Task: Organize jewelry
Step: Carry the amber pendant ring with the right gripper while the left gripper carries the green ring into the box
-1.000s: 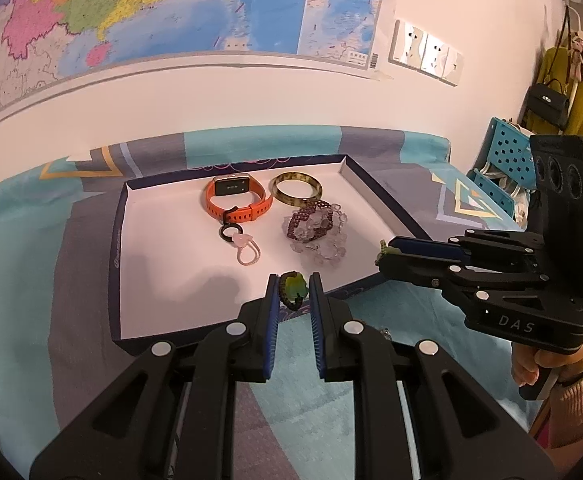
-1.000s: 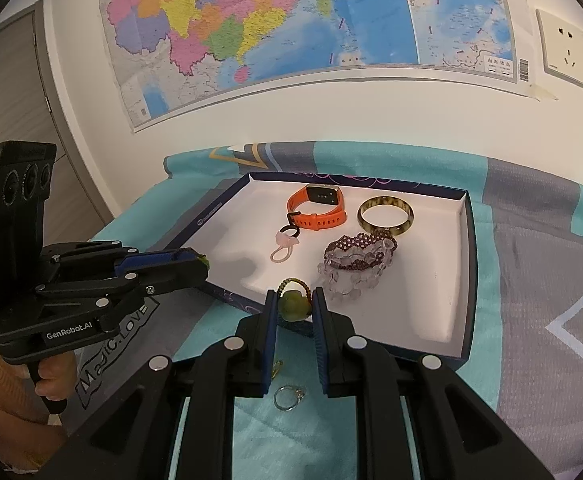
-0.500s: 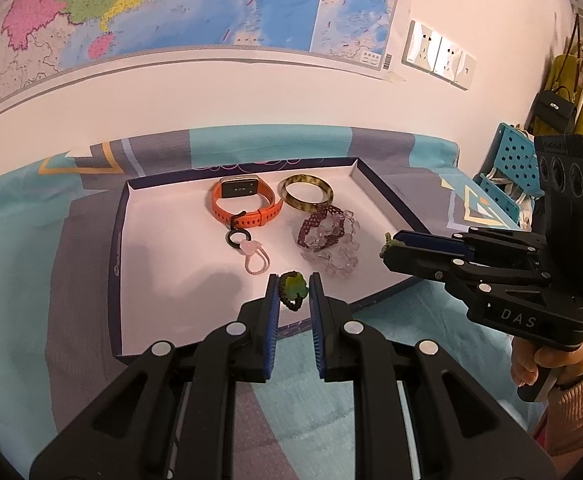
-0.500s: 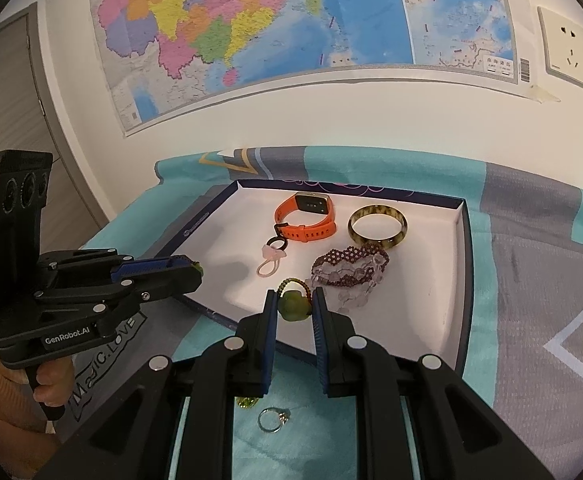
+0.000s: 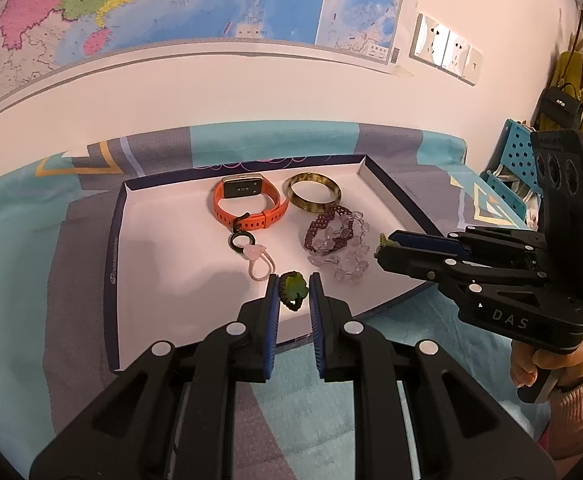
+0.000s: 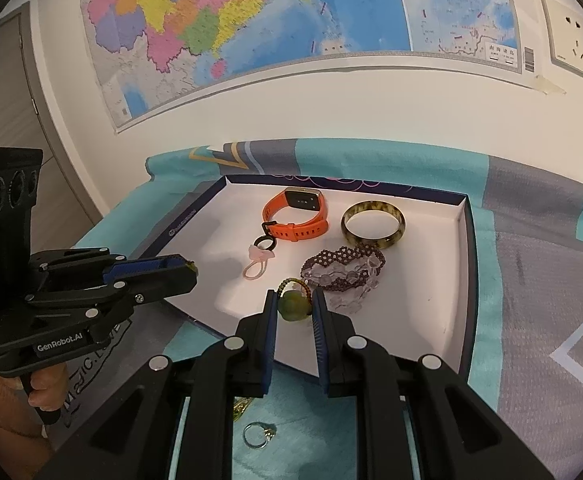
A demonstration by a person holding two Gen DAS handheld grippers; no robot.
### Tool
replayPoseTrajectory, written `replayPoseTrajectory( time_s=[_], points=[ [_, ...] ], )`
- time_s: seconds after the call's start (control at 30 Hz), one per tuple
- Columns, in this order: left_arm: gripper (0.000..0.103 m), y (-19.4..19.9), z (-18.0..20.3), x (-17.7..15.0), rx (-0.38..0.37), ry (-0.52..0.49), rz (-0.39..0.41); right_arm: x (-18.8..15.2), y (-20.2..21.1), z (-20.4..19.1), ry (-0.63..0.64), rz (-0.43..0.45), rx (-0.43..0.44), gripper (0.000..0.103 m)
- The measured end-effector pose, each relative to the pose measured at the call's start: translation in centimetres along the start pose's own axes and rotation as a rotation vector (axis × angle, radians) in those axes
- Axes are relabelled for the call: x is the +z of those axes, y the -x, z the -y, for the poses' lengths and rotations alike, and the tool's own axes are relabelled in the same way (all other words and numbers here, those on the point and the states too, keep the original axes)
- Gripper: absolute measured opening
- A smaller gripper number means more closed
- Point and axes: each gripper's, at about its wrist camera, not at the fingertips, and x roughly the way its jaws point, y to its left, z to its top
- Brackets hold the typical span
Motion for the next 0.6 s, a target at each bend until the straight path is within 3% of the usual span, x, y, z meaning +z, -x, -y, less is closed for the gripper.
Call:
replayPoseTrajectory(
  time_s=[0.6],
  points=[
    [0.015, -1.8, -0.4, 0.5, 0.027, 0.001, -0.024, 0.4, -1.6, 0.5, -0.006, -0.034, -0.007, 0.016]
  ],
)
